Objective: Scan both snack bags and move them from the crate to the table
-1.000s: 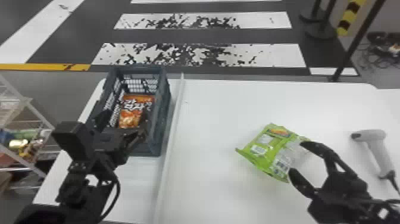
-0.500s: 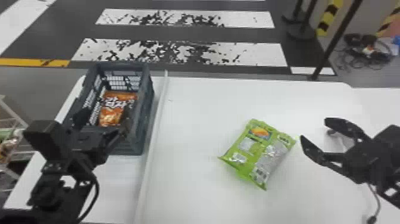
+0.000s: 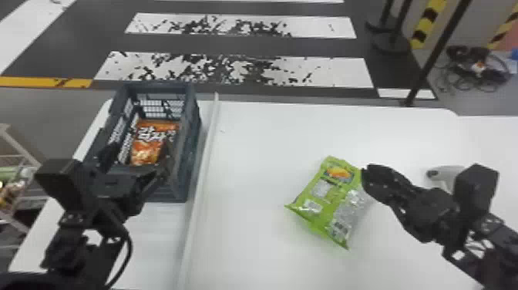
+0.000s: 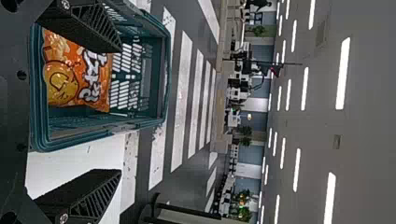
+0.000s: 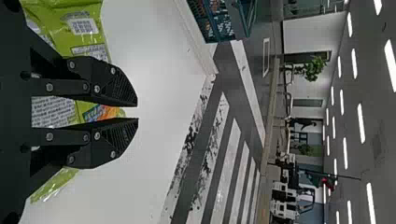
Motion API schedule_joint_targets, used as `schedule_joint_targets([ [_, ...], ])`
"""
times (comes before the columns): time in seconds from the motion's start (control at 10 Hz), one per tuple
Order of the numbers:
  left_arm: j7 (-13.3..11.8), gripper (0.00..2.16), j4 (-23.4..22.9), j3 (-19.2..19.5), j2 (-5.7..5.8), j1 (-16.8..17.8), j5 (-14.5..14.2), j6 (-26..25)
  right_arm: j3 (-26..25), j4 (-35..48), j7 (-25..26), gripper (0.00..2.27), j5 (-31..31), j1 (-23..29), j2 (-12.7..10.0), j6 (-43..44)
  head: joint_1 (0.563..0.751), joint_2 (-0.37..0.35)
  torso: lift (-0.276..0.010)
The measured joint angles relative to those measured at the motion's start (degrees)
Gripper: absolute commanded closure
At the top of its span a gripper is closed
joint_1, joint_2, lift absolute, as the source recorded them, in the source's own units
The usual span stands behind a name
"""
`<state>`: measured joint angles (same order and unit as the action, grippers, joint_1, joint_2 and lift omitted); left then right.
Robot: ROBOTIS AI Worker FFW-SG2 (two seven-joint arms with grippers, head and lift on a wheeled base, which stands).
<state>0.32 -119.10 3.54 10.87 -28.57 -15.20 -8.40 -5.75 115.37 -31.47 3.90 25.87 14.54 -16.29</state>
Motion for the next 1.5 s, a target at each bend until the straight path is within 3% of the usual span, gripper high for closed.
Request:
schedule_joint_targets([
  [0.2,-0.1,0.08,0.2,0.0,-0.01,-0.1,0.0,0.0,3.7,-2.4,0.0,2.26,-1.1,-1.4,-0.5,-0.2,0.695,0.113,-0.088],
  [0.8,-0.3,0.08,1.3,0.0,-0.14,0.2,0.0,0.4,8.8,-18.2,-0.2,2.26,-3.1,-3.6,-1.2,8.5,0.695,0.150,-0.088],
  [1.2,-0.4,0.08,1.5,-0.4,-0.07,0.5,-0.2,0.4,9.1,-25.9,-0.2,2.26,-4.1,-4.9,-1.9,16.8,0.695,0.144,-0.088],
  [1.5,-0.5,0.08,1.5,-0.4,0.14,0.5,-0.7,0.8,8.2,-30.2,-0.4,2.26,-2.4,-4.8,-1.9,27.8,0.695,0.137,-0.088],
])
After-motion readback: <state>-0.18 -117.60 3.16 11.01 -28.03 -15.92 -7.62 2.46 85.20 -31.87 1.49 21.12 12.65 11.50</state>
